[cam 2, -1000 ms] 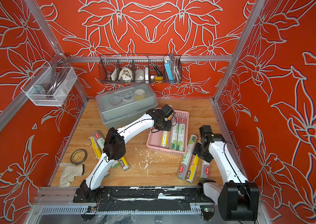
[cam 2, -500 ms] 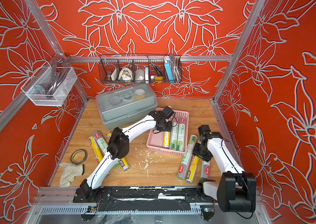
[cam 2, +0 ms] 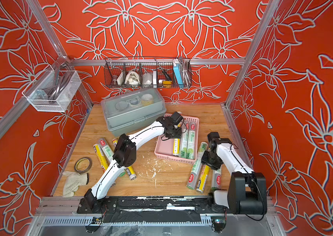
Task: Put the plastic wrap into the basket
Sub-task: Place the plastic wrap in the basket.
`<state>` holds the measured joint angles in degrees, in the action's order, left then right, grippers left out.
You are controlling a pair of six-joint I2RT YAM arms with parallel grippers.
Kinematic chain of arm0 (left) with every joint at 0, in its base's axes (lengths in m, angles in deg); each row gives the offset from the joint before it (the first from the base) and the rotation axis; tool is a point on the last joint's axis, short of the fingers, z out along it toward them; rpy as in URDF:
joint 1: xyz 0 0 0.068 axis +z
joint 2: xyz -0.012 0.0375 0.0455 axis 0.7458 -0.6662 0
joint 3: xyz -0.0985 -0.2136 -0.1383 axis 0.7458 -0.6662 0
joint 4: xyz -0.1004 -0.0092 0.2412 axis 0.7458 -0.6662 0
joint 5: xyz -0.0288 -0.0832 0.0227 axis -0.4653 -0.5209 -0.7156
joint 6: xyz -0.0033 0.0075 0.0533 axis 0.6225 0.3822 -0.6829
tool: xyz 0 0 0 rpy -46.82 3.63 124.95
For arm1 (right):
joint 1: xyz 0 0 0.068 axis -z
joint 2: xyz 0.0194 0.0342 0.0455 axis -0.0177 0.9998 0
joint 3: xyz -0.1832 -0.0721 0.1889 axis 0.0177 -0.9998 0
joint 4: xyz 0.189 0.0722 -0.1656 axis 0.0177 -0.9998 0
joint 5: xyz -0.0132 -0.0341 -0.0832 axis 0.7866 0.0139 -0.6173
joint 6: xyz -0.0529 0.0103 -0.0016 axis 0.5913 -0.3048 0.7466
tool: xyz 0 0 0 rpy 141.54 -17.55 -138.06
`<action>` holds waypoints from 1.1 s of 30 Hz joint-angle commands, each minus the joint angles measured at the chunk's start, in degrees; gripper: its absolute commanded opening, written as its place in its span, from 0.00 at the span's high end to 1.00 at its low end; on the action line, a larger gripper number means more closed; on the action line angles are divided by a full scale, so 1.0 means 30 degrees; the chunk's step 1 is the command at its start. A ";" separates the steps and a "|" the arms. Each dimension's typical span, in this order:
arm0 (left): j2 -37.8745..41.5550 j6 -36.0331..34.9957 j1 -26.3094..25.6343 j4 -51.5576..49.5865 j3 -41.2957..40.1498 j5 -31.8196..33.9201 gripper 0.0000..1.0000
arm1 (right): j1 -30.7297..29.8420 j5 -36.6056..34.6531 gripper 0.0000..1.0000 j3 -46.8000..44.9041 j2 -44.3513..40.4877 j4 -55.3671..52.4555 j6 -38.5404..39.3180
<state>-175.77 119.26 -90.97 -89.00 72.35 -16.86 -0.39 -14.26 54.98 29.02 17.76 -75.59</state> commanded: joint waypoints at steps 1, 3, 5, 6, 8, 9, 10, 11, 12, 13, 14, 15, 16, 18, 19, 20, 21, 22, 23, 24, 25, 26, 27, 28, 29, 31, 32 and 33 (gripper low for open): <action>-0.0839 0.0208 0.0009 0.0310 -0.0078 -0.0232 0.46 | 0.0148 0.0122 0.49 -0.0393 0.0179 0.0438 -0.0140; -0.1034 0.0208 0.0010 0.0252 0.0016 -0.0318 0.45 | 0.0148 0.0201 0.49 -0.0446 0.0274 0.0557 -0.0165; -0.1165 0.0151 0.0027 0.0222 0.0100 -0.0349 0.45 | 0.0155 0.0121 0.49 -0.0494 0.0272 0.0619 -0.0207; -0.1215 0.0128 0.0038 0.0234 0.0128 -0.0391 0.45 | 0.0148 0.0122 0.49 -0.0517 0.0273 0.0627 -0.0208; -0.1323 0.0135 0.0038 0.0222 0.0214 -0.0408 0.45 | 0.0148 0.0149 0.49 -0.0538 0.0244 0.0707 -0.0265; -0.1364 0.0124 0.0038 0.0222 0.0244 -0.0408 0.45 | 0.0148 0.0154 0.49 -0.0549 0.0239 0.0717 -0.0291; -0.1433 0.0126 0.0034 0.0222 0.0280 -0.0408 0.44 | 0.0148 0.0155 0.49 -0.0559 0.0259 0.0711 -0.0313; -0.1503 0.0119 0.0038 0.0222 0.0323 -0.0357 0.44 | 0.0159 0.0125 0.49 -0.0596 0.0212 0.0711 -0.0317; -0.1561 0.0147 0.0055 0.0171 0.0307 -0.0293 0.44 | 0.0148 0.0155 0.49 -0.0606 0.0196 0.0711 -0.0328; -0.1597 0.0155 0.0067 0.0096 0.0347 -0.0240 0.43 | 0.0168 0.0150 0.49 -0.0629 0.0158 0.0711 -0.0350; -0.1610 0.0133 0.0067 -0.0049 0.0363 -0.0204 0.42 | 0.0148 0.0124 0.49 -0.0640 0.0111 0.0711 -0.0332; -0.1557 0.0120 0.0067 -0.0275 0.0365 -0.0146 0.42 | 0.0148 0.0121 0.49 -0.0640 0.0064 0.0686 -0.0335; -0.1422 0.0064 0.0044 -0.0436 0.0315 -0.0142 0.43 | 0.0148 0.0159 0.49 -0.0640 -0.0015 0.0656 -0.0346; -0.0725 0.0023 -0.0017 -0.0185 -0.0395 -0.0202 0.48 | 0.0162 0.0174 0.49 -0.0669 -0.0155 0.0681 -0.0401; -0.0397 0.0013 -0.0046 0.0016 -0.0788 -0.0181 0.50 | 0.0148 0.0152 0.49 -0.0619 -0.0189 0.0709 -0.0382; 0.0071 -0.0020 -0.0078 0.0174 -0.1136 -0.0148 0.53 | 0.0148 0.0122 0.49 -0.0640 -0.0230 0.0711 -0.0384; 0.0451 -0.0054 -0.0107 0.0224 -0.1374 -0.0144 0.56 | 0.0148 0.0135 0.49 -0.0617 -0.0198 0.0712 -0.0383; 0.0721 -0.0040 -0.0108 0.0207 -0.1520 -0.0191 0.58 | 0.0163 0.0153 0.49 -0.0640 -0.0157 0.0711 -0.0345; 0.0986 -0.0054 -0.0094 0.0096 -0.1546 -0.0281 0.61 | 0.0170 0.0190 0.49 -0.0639 -0.0106 0.0740 -0.0357; 0.1195 -0.0036 -0.0108 -0.0085 -0.1560 -0.0287 0.63 | 0.0148 0.0211 0.49 -0.0648 -0.0101 0.0741 -0.0310; 0.1419 0.0008 -0.0108 -0.0360 -0.1516 -0.0309 0.66 | 0.0148 0.0233 0.49 -0.0641 -0.0091 0.0741 -0.0326; 0.1621 0.0030 -0.0108 -0.0569 -0.1520 -0.0374 0.68 | 0.0149 0.0189 0.49 -0.0637 -0.0128 0.0741 -0.0313; 0.1774 0.0030 -0.0108 -0.0680 -0.1562 -0.0420 0.68 | 0.0148 0.0176 0.49 -0.0597 -0.0157 0.0690 -0.0271; 0.1897 0.0081 -0.0108 -0.0848 -0.1589 -0.0479 0.68 | 0.0148 0.0135 0.49 -0.0571 -0.0146 0.0656 -0.0235; 0.1946 0.0060 -0.0108 -0.0988 -0.1536 -0.0592 0.68 | 0.0148 0.0106 0.49 -0.0547 -0.0187 0.0638 -0.0226; 0.1768 0.0060 -0.0108 -0.1491 -0.1170 -0.0913 0.68 | 0.0148 0.0104 0.49 -0.0522 -0.0202 0.0623 -0.0200; 0.1537 0.0096 -0.0108 -0.1972 -0.0805 -0.1040 0.68 | 0.0149 0.0127 0.49 -0.0487 -0.0230 0.0595 -0.0203; 0.1361 0.0085 -0.0108 -0.2186 -0.0590 -0.1166 0.67 | 0.0148 0.0149 0.49 -0.0471 -0.0221 0.0594 -0.0184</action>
<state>-173.47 119.42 -91.15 -91.67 68.52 -18.74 -0.39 -14.19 53.93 29.12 20.27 -76.22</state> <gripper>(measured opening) 0.415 0.506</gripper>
